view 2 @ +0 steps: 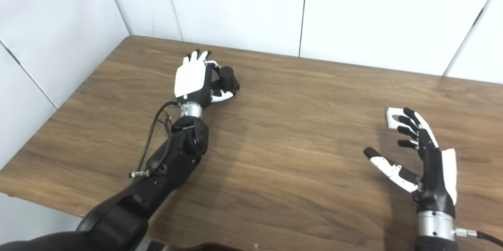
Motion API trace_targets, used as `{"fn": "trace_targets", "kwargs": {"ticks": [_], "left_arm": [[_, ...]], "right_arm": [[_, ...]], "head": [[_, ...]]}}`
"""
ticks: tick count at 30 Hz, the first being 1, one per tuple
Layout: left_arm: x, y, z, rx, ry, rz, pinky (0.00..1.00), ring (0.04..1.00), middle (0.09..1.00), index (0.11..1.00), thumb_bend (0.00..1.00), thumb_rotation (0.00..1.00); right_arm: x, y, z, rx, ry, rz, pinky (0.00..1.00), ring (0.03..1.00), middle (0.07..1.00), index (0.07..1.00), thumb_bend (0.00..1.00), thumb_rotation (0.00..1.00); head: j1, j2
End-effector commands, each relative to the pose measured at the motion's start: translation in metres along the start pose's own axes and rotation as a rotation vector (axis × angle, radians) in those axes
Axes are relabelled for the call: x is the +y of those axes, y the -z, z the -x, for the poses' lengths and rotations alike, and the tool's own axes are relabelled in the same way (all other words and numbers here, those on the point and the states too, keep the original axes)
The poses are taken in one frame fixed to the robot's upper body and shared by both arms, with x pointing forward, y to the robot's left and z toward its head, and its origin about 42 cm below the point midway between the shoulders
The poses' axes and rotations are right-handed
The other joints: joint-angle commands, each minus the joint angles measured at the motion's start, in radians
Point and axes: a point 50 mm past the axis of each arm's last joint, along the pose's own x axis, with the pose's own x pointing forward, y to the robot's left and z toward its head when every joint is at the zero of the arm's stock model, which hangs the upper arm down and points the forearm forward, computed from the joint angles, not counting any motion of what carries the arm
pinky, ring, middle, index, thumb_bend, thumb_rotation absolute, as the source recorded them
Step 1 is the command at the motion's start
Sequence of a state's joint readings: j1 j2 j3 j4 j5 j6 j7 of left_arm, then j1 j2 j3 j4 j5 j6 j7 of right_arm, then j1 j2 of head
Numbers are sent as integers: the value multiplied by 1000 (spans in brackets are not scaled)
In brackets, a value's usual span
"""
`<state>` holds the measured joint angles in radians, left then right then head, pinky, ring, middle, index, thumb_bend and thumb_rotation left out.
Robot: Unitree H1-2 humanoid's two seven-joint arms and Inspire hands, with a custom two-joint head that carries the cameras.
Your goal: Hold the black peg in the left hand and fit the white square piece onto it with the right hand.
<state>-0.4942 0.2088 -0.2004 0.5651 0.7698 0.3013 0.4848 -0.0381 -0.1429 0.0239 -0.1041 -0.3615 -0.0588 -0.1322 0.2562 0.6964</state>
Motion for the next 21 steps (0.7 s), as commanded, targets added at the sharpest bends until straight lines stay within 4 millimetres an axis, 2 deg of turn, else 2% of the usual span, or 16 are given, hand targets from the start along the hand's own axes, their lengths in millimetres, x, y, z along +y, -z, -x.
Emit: {"fn": "trace_targets", "kwargs": {"ticks": [1,5,14,21], "left_arm": [[8,10,-10,20,-17,-35,1000,977,910,482,513,75],[7,10,-9,15,-18,-35,1000,966,899,480,513,72],[5,10,-9,19,-18,-49,1000,939,882,478,513,69],[5,7,-3,7,24,18,1000,961,890,478,514,70]], "right_arm": [[-7,-6,-1,-37,28,8,663,779,824,869,686,405],[-7,-6,0,-31,30,7,667,780,822,866,691,427],[-10,-6,1,-41,33,11,666,776,816,859,682,409],[-9,-8,0,-43,29,16,675,785,821,861,687,427]], "head": [[0,1],[-1,1],[-9,6],[-51,9]]}}
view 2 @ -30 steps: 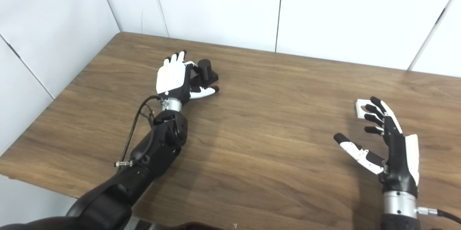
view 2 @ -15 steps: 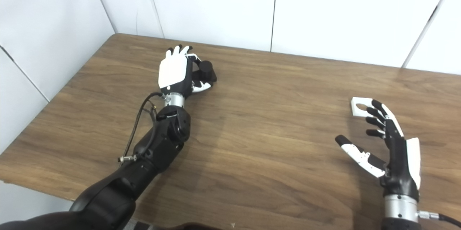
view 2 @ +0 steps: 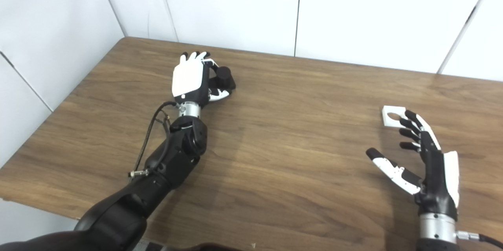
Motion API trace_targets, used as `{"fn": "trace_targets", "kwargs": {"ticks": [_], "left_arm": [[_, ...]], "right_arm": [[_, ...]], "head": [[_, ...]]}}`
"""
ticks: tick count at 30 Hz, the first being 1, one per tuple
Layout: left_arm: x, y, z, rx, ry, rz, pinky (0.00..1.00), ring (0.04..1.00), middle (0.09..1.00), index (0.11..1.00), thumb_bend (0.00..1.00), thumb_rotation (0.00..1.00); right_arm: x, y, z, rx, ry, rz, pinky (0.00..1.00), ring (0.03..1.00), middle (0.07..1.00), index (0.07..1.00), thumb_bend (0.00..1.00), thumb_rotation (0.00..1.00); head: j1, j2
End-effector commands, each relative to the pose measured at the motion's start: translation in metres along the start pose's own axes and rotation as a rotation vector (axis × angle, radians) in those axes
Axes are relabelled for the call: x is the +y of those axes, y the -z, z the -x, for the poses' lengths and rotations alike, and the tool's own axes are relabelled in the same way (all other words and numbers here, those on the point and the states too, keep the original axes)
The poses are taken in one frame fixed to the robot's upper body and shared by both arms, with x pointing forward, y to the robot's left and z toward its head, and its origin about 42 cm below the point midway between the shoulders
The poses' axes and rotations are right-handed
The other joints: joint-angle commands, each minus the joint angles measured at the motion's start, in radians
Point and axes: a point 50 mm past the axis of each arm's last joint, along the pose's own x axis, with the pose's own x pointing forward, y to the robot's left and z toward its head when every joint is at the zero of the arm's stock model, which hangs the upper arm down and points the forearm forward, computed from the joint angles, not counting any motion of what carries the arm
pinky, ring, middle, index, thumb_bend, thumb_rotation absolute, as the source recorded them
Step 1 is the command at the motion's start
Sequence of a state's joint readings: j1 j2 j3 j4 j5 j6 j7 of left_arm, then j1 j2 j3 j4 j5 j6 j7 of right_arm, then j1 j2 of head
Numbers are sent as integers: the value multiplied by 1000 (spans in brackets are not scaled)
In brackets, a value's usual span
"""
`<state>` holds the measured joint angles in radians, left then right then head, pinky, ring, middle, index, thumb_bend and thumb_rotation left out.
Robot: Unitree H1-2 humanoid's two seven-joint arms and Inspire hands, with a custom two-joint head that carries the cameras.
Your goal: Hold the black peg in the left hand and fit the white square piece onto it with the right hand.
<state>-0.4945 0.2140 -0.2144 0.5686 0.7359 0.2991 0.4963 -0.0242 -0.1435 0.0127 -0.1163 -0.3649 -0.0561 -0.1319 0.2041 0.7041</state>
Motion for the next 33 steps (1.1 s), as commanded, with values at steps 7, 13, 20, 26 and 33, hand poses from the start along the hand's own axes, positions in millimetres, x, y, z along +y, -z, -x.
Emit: {"fn": "trace_targets", "kwargs": {"ticks": [7,13,20,26,33], "left_arm": [[5,-5,15,-58,105,146,976,936,875,482,519,74],[3,-10,34,-138,192,197,973,956,906,488,518,85],[2,-15,57,-217,258,233,991,983,925,490,516,89],[-2,-21,77,-268,302,265,1000,1000,942,491,516,90],[-7,-28,100,-301,360,335,1000,1000,954,490,517,88]], "right_arm": [[-2,-13,-6,-54,21,12,677,782,823,865,694,431],[0,-15,-7,-59,23,6,679,781,823,862,686,413],[3,-16,-6,-54,19,-3,695,785,826,862,695,429],[5,-17,-6,-50,19,-6,694,786,826,862,711,454],[6,-21,-5,-57,25,1,686,784,825,863,706,450]], "head": [[-22,4],[-38,8],[-60,13],[-91,18],[-133,28]]}}
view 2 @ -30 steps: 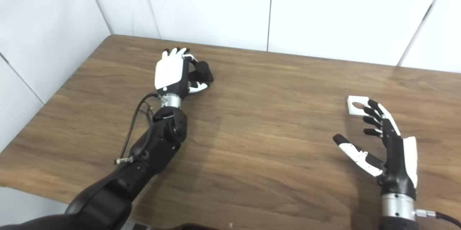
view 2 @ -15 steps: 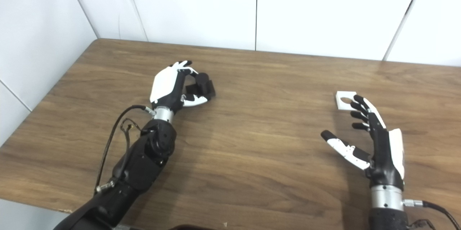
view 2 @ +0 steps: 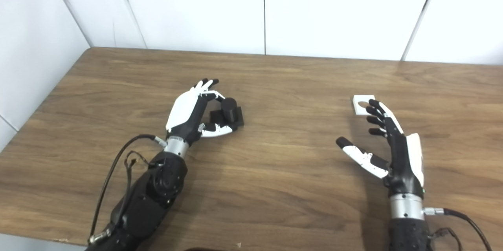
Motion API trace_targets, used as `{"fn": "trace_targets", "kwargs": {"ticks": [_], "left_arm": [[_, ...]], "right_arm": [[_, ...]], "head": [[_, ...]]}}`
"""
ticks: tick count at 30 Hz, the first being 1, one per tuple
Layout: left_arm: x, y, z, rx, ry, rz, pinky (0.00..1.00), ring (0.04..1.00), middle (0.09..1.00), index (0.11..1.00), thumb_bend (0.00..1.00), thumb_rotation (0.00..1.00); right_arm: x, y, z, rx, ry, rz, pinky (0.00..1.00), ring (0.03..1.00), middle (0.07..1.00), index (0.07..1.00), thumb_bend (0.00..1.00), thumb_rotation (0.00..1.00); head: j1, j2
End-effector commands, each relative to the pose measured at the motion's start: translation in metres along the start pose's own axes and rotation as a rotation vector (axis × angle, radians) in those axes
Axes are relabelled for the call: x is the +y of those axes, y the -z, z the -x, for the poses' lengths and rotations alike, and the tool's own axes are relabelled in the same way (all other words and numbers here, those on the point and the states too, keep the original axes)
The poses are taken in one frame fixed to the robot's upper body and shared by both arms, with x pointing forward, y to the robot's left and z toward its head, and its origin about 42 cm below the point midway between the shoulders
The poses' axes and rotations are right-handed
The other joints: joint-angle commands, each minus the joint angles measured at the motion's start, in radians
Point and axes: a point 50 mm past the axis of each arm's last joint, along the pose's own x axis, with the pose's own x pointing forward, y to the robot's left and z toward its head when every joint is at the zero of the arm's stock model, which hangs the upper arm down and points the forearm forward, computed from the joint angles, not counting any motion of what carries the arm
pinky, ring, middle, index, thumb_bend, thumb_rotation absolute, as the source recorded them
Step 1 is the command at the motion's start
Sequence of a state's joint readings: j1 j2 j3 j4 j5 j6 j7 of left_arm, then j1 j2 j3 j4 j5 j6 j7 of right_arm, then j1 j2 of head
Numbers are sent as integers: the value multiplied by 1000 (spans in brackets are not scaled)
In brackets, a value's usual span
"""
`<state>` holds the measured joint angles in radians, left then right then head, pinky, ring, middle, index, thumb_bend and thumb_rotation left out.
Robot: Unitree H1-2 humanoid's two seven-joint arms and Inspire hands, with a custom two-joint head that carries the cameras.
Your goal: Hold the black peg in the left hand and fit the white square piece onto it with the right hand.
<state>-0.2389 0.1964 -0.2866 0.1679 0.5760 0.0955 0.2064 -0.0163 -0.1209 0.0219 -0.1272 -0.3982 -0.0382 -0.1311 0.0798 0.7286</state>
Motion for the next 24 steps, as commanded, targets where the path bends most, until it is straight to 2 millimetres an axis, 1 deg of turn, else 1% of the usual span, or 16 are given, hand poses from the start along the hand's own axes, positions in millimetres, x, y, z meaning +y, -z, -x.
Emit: {"fn": "trace_targets", "kwargs": {"ticks": [1,12,20,24], "left_arm": [[-10,-3,9,-13,73,16,1000,1000,954,490,516,88],[-36,-28,33,-62,177,64,1000,1000,971,492,515,91],[-55,-40,46,-78,209,104,1000,1000,969,491,515,90],[-60,-42,50,-87,221,108,1000,1000,969,491,515,90]], "right_arm": [[-2,-18,-9,-68,31,-10,686,784,825,863,708,451],[-3,-21,-11,-76,36,-11,706,797,830,867,692,433],[-5,-21,-10,-76,40,-7,707,794,828,864,695,440],[-6,-21,-9,-75,42,-10,703,795,829,864,693,433]], "head": [[-13,4],[-37,12],[-38,17],[-41,20]]}}
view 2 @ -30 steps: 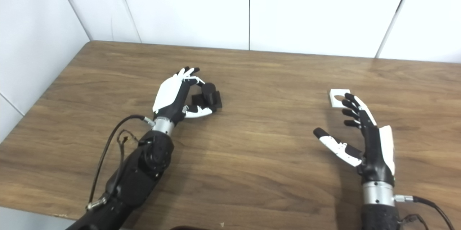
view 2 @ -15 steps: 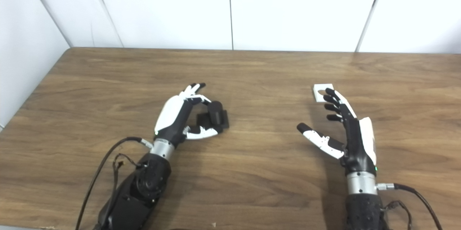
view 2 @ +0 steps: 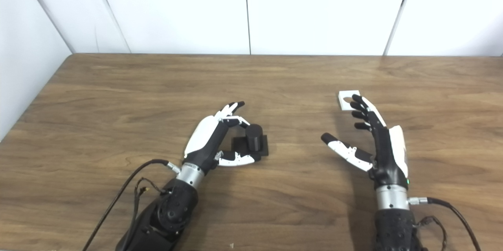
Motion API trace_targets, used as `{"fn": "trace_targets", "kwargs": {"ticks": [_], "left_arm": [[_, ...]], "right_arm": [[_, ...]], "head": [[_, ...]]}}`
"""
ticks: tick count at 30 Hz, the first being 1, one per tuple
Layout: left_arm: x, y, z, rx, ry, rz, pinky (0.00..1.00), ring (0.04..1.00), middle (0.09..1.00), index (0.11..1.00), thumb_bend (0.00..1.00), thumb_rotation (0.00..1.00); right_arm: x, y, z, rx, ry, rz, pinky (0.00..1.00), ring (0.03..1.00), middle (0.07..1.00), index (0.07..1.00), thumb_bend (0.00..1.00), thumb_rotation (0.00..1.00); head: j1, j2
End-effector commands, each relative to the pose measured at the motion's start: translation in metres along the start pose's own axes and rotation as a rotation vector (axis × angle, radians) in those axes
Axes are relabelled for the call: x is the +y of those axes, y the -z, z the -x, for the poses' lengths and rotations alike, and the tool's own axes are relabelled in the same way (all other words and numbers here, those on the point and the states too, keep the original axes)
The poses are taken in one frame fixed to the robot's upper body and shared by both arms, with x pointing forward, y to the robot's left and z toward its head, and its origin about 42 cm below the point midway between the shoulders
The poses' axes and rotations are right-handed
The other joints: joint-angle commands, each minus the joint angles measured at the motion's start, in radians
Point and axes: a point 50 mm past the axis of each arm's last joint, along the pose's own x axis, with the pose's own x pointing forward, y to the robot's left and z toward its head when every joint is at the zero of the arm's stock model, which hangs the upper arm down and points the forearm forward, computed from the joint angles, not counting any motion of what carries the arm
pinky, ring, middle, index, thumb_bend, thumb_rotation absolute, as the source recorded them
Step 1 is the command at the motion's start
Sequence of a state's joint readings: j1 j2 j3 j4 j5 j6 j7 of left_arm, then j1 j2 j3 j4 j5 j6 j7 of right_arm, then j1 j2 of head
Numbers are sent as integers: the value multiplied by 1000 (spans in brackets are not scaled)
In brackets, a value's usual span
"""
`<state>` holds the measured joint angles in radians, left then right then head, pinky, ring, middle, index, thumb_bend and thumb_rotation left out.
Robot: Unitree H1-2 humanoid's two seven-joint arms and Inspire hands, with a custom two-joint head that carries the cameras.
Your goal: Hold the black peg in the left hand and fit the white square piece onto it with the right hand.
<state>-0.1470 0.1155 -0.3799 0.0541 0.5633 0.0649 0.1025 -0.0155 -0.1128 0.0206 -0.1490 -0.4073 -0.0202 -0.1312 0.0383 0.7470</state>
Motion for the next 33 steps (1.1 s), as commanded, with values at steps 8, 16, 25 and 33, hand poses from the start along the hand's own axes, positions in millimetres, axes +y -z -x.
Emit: {"fn": "trace_targets", "kwargs": {"ticks": [8,16,25,33], "left_arm": [[-23,4,15,32,56,-23,1000,1000,971,491,515,90],[-9,19,20,66,68,3,1000,1000,972,491,517,88],[-9,21,19,57,84,-3,1000,1000,973,492,516,89],[-14,21,16,48,86,-11,1000,1000,975,491,517,87]], "right_arm": [[-11,-16,-7,-79,35,-2,716,795,827,863,701,440],[-4,-25,-10,-97,23,56,725,802,832,861,698,419],[-31,-39,-42,-153,8,165,705,804,847,821,687,333],[-93,-49,-102,-266,-109,438,696,806,847,817,680,257]], "head": [[-121,-2],[-292,-54],[-291,-58],[-291,-69]]}}
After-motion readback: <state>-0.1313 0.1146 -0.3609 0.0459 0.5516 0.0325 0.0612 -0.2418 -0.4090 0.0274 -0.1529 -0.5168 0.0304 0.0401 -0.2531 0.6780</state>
